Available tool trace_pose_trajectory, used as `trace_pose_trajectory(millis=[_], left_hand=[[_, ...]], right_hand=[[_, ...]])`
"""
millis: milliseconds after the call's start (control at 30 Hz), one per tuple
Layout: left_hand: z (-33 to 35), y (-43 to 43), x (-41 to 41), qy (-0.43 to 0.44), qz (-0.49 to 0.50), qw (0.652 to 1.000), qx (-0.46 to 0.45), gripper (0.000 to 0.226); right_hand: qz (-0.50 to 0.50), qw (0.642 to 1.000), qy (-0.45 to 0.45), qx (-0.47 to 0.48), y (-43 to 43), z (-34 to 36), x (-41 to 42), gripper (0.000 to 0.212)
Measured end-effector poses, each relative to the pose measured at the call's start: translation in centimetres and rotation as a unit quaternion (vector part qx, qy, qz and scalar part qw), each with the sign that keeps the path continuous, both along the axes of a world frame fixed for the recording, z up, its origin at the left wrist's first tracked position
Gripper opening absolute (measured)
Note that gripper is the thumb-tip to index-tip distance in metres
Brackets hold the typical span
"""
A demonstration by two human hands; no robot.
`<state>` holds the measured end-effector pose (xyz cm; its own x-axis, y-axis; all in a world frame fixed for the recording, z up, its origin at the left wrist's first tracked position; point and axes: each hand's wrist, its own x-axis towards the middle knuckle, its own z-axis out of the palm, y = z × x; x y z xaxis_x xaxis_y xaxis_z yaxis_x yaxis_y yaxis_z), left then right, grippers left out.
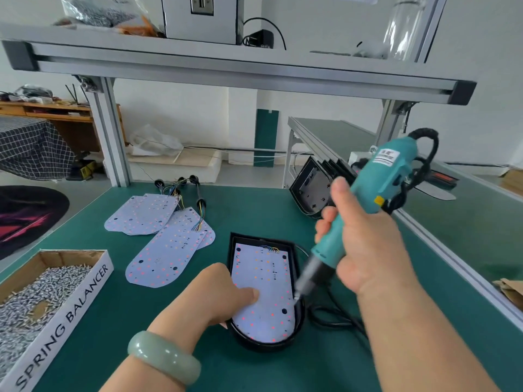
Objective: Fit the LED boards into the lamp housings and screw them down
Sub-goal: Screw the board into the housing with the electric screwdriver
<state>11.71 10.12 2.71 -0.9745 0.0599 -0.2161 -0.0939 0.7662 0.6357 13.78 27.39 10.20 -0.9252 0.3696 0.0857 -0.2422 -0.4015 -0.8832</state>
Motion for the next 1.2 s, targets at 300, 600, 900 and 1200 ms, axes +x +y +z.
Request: trace_pose_trajectory(millis=[300, 600, 900, 1200], left_hand=[[-1.6, -1.2, -0.3, -0.046, 0.018, 0.989, 0.141, 0.034], [-1.7, -1.1, 0.1, -0.006, 0.056, 0.984, 0.169, 0.02], [-0.3, -0.1, 0.2, -0.139, 0.122, 0.828, 0.53, 0.013], [-0.8, 0.4, -0.4, -0.145, 0.144, 0.73, 0.652, 0.025]], right_hand=[[-0.015, 0.879, -0.274, 0.389, 10.3, -3.8, -0.1, 0.013], [-0.086, 0.549, -0.335, 0.76, 9.2, -6.6, -1.4, 0.049], [0.17, 0.804, -0.151, 0.549, -0.3, -7.9, 1.4, 0.021], [-0.023, 0.905, -0.17, 0.388, -2.2, -9.2, 0.8, 0.074]])
